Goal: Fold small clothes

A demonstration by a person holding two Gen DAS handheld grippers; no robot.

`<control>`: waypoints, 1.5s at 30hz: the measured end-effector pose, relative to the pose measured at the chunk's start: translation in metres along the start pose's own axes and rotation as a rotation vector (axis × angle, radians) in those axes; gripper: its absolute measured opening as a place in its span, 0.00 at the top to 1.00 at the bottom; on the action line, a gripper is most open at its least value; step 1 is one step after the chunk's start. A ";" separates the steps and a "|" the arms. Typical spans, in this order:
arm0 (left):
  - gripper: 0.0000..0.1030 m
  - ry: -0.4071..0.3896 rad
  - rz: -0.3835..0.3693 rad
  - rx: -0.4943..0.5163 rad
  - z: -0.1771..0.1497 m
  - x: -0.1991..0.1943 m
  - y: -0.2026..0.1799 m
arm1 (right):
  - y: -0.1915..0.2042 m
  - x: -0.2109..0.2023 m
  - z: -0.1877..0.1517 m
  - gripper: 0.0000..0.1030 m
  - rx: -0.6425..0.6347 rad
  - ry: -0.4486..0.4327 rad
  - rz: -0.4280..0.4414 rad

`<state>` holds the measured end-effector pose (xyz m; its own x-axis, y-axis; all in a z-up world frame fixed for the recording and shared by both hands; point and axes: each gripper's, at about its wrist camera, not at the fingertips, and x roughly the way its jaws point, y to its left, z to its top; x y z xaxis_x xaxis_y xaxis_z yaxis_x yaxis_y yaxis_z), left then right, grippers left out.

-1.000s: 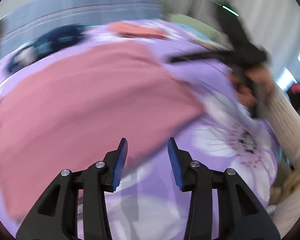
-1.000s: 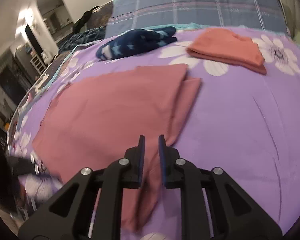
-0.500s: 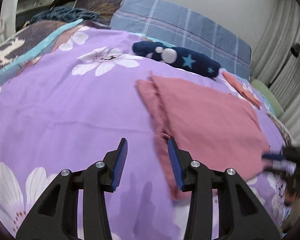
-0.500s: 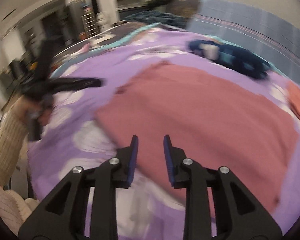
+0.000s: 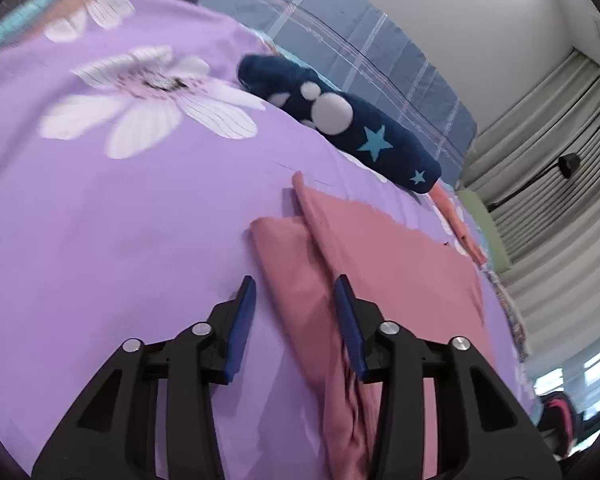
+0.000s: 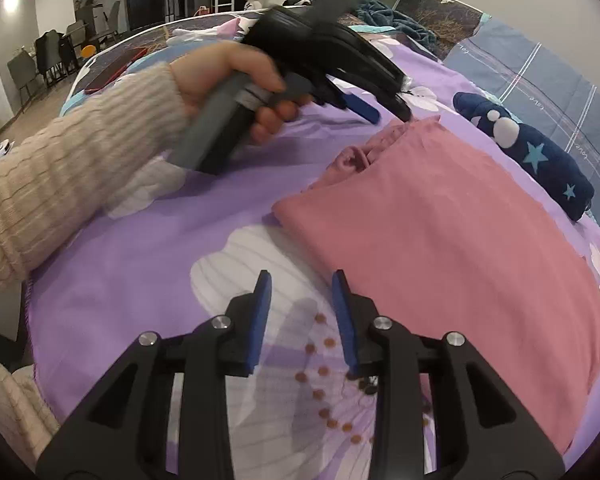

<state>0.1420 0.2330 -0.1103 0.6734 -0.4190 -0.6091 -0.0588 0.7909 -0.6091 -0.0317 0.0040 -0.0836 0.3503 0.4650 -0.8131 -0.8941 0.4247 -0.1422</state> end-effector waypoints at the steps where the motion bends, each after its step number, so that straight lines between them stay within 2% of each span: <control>1: 0.72 0.002 -0.013 0.002 0.003 0.006 0.001 | 0.001 0.002 0.002 0.68 0.002 -0.005 -0.017; 4: 0.93 0.009 -0.044 -0.008 0.012 0.019 0.003 | 0.006 0.010 0.006 0.66 -0.033 -0.011 -0.084; 5: 0.94 0.004 -0.063 -0.014 0.015 0.020 0.005 | 0.010 0.013 0.006 0.66 -0.054 -0.007 -0.103; 9: 0.96 -0.036 -0.109 -0.004 0.021 0.014 0.003 | 0.019 0.030 0.010 0.65 -0.122 0.008 -0.150; 12: 0.96 -0.093 -0.136 0.050 0.023 0.000 -0.011 | 0.021 0.034 0.013 0.65 -0.123 -0.005 -0.161; 13: 0.96 -0.105 -0.123 0.073 0.023 -0.002 -0.015 | 0.021 0.036 0.015 0.64 -0.118 -0.006 -0.163; 15: 0.96 -0.103 -0.049 0.105 0.021 0.002 -0.016 | 0.019 0.039 0.016 0.64 -0.112 -0.005 -0.163; 16: 0.96 -0.094 -0.017 0.091 0.020 0.007 -0.010 | 0.019 0.040 0.015 0.64 -0.113 -0.005 -0.164; 17: 0.96 -0.074 -0.011 0.035 0.019 0.013 0.002 | 0.019 0.039 0.015 0.64 -0.116 -0.008 -0.167; 20: 0.96 -0.088 -0.085 -0.081 0.019 0.008 0.028 | 0.020 0.039 0.014 0.64 -0.126 -0.014 -0.178; 23: 0.95 -0.097 -0.101 -0.067 0.017 -0.002 0.029 | 0.023 0.041 0.017 0.64 -0.146 -0.014 -0.200; 24: 0.88 -0.085 -0.102 -0.065 0.016 -0.002 0.029 | 0.026 0.044 0.019 0.64 -0.161 -0.015 -0.221; 26: 0.52 -0.060 -0.132 -0.078 0.012 0.000 0.028 | 0.029 0.048 0.022 0.65 -0.175 -0.016 -0.247; 28: 0.47 -0.040 -0.194 -0.074 0.010 0.004 0.024 | 0.029 0.053 0.026 0.66 -0.175 -0.018 -0.250; 29: 0.47 -0.027 -0.209 -0.062 0.010 0.007 0.020 | 0.029 0.055 0.028 0.83 -0.174 -0.015 -0.229; 30: 0.47 -0.021 -0.206 -0.052 0.010 0.010 0.016 | 0.029 0.058 0.029 0.93 -0.178 -0.005 -0.232; 31: 0.66 -0.020 -0.197 -0.042 0.009 0.013 0.013 | 0.031 0.058 0.029 0.94 -0.191 -0.012 -0.238; 32: 0.92 -0.003 -0.166 -0.030 0.009 0.020 0.008 | 0.034 0.056 0.029 0.94 -0.205 -0.021 -0.240; 34: 0.93 0.000 -0.120 -0.030 0.009 0.026 0.005 | 0.040 0.053 0.027 0.94 -0.230 -0.032 -0.230; 36: 0.93 -0.009 -0.106 -0.026 0.009 0.026 0.004 | 0.042 0.056 0.023 0.94 -0.240 -0.026 -0.239; 40: 0.93 -0.013 -0.137 -0.077 0.007 0.025 0.016 | 0.040 0.056 0.023 0.91 -0.227 -0.027 -0.225; 43: 0.91 -0.033 -0.133 -0.084 0.007 0.021 0.016 | 0.036 0.045 0.018 0.87 -0.199 -0.036 -0.196; 45: 0.83 -0.045 -0.141 -0.072 0.007 0.016 0.013 | 0.033 0.036 0.012 0.83 -0.183 -0.043 -0.182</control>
<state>0.1571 0.2394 -0.1241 0.7111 -0.5015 -0.4928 -0.0131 0.6913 -0.7224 -0.0453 0.0446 -0.1111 0.5183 0.4276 -0.7406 -0.8493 0.3589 -0.3871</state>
